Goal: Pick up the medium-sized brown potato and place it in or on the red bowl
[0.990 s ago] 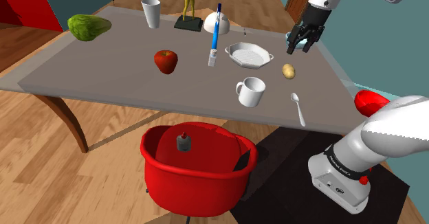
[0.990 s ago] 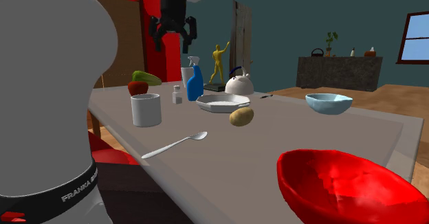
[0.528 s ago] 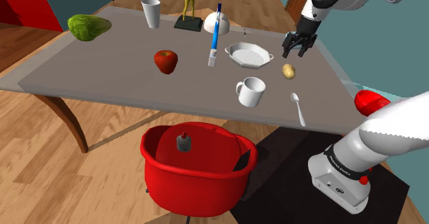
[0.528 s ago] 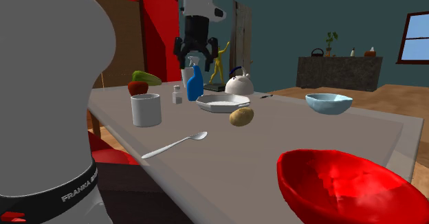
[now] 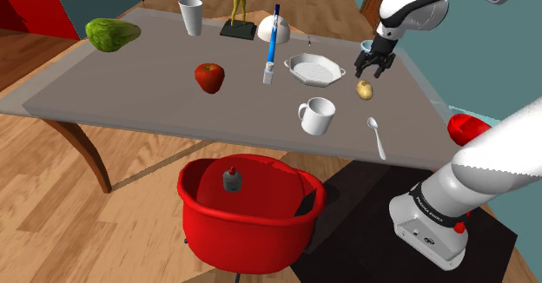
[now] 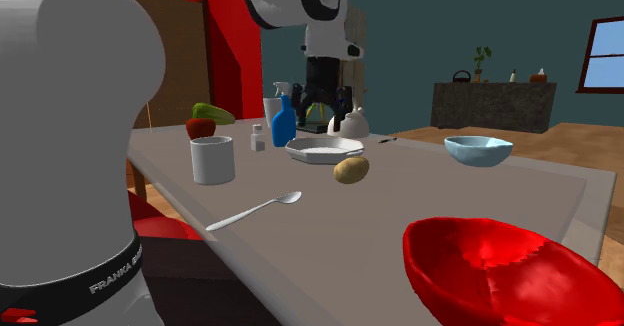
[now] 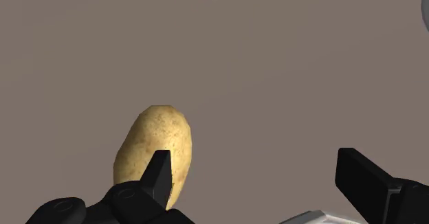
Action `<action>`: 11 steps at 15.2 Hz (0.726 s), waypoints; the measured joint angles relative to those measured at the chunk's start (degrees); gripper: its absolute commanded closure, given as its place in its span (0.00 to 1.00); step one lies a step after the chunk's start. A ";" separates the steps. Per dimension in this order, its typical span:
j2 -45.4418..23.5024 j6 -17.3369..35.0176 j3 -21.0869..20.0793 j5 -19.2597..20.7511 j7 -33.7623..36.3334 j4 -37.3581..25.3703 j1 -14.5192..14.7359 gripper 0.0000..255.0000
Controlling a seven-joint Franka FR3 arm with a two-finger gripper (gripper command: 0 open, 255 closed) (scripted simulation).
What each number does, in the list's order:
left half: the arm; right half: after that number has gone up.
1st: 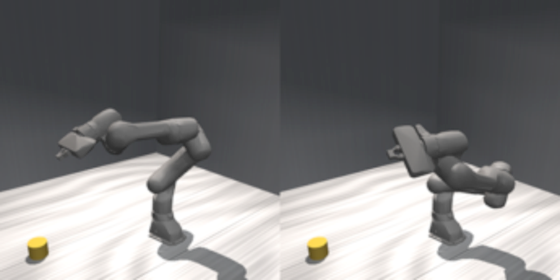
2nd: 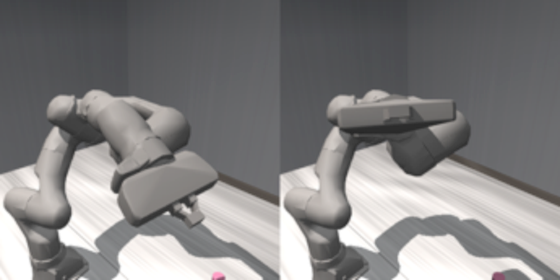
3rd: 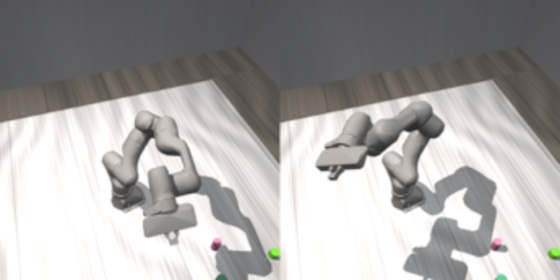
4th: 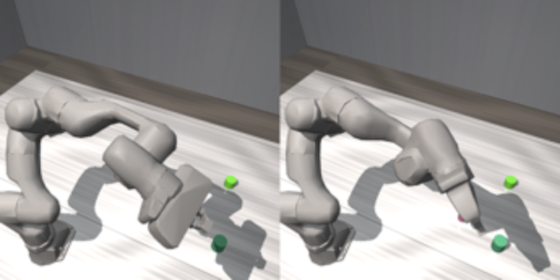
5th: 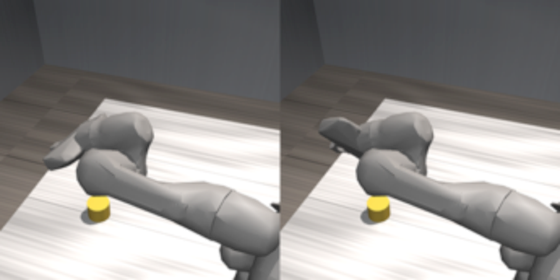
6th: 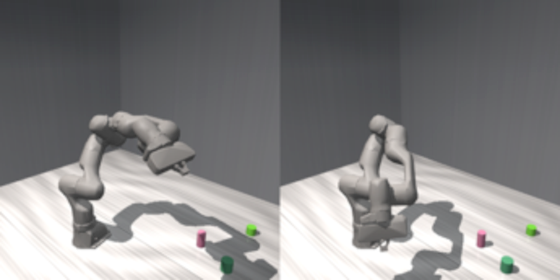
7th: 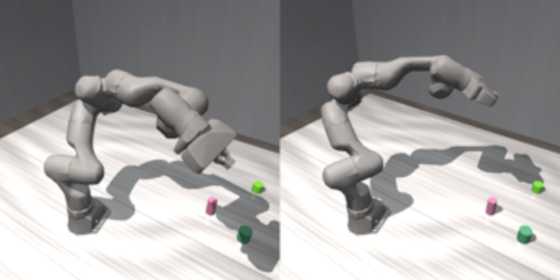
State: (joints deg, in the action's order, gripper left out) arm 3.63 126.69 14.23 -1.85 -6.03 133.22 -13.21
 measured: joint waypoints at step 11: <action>-17.27 8.24 2.93 -6.07 -4.85 -8.80 -4.43 0.00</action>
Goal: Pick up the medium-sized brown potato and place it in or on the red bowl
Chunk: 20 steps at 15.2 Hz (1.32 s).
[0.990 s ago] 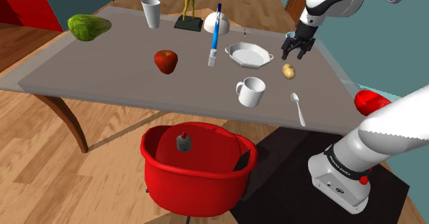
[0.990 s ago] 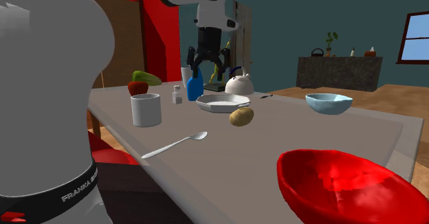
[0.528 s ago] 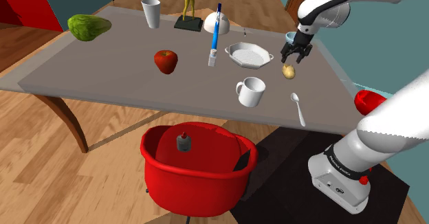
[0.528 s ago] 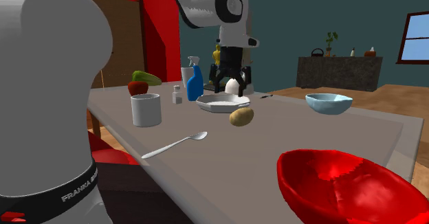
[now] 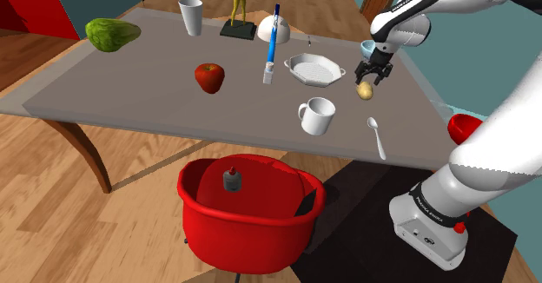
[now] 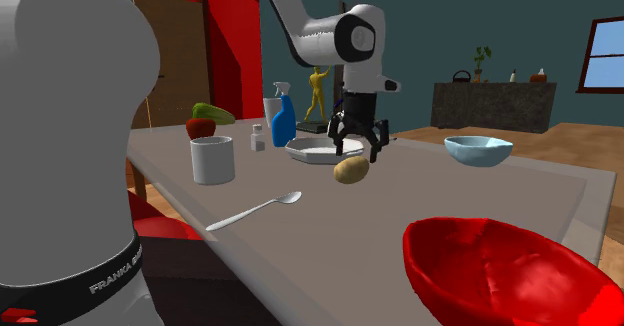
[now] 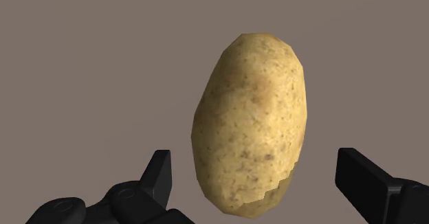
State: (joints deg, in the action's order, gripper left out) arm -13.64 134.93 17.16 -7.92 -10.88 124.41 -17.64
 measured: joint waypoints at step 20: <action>-3.57 3.73 -0.70 -1.83 -1.24 0.30 -0.52 1.00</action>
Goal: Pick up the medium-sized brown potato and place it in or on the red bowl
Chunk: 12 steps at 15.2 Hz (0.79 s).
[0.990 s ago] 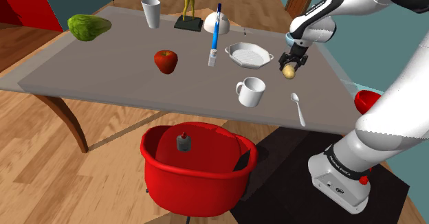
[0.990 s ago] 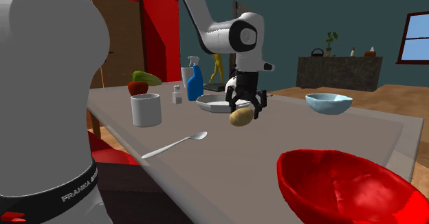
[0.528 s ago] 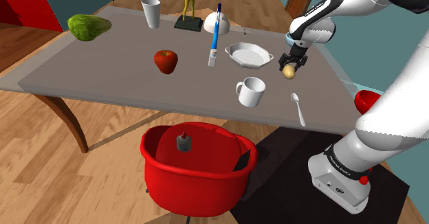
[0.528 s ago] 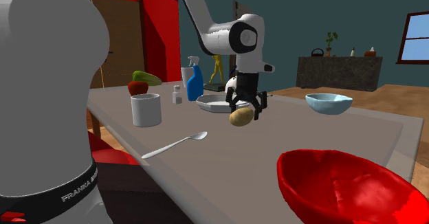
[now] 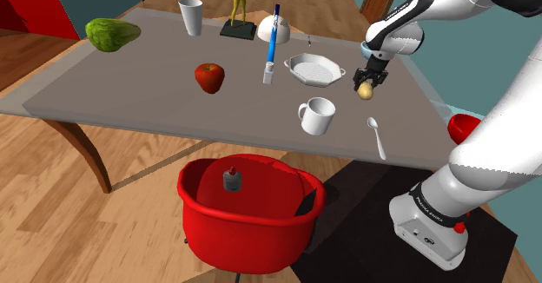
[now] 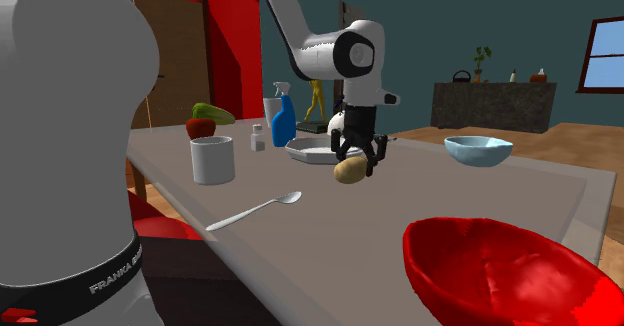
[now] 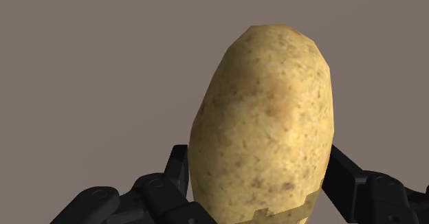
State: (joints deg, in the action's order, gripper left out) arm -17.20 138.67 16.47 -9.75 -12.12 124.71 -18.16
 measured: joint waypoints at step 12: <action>5.04 -5.94 1.02 2.62 1.87 -1.18 0.69 1.00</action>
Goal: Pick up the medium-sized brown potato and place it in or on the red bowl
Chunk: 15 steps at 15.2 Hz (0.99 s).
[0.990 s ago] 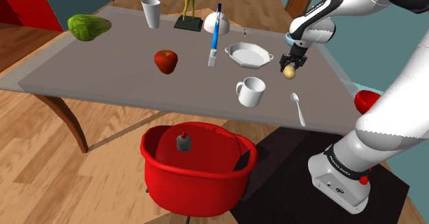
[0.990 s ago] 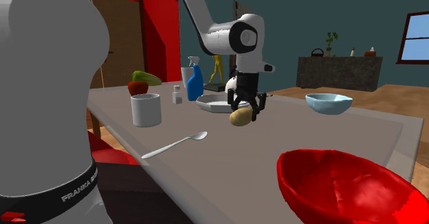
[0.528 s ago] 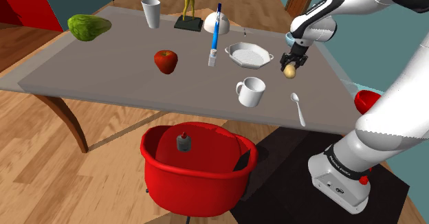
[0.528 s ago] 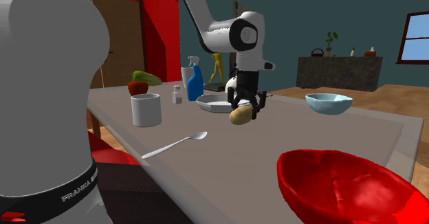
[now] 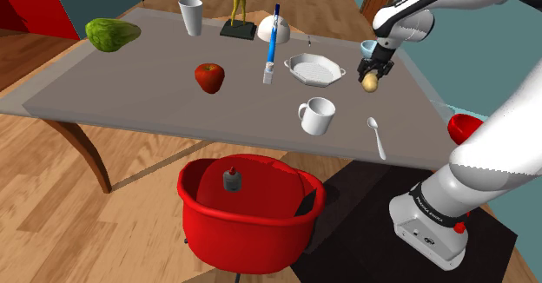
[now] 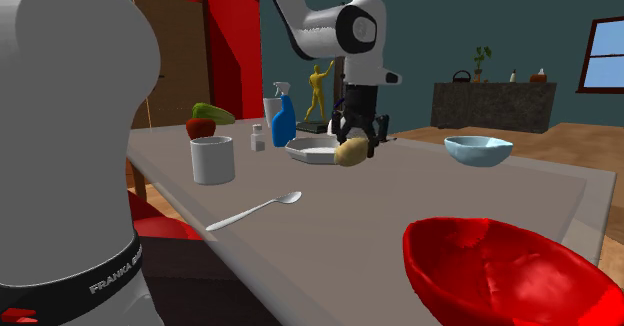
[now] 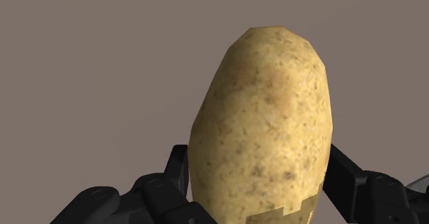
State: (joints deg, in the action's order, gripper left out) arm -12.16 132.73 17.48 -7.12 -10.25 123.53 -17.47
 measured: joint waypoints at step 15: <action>6.87 -10.47 0.64 3.30 2.58 -4.05 0.65 1.00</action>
State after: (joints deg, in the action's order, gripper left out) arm -5.30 122.25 18.12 -3.83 -7.68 119.48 -16.82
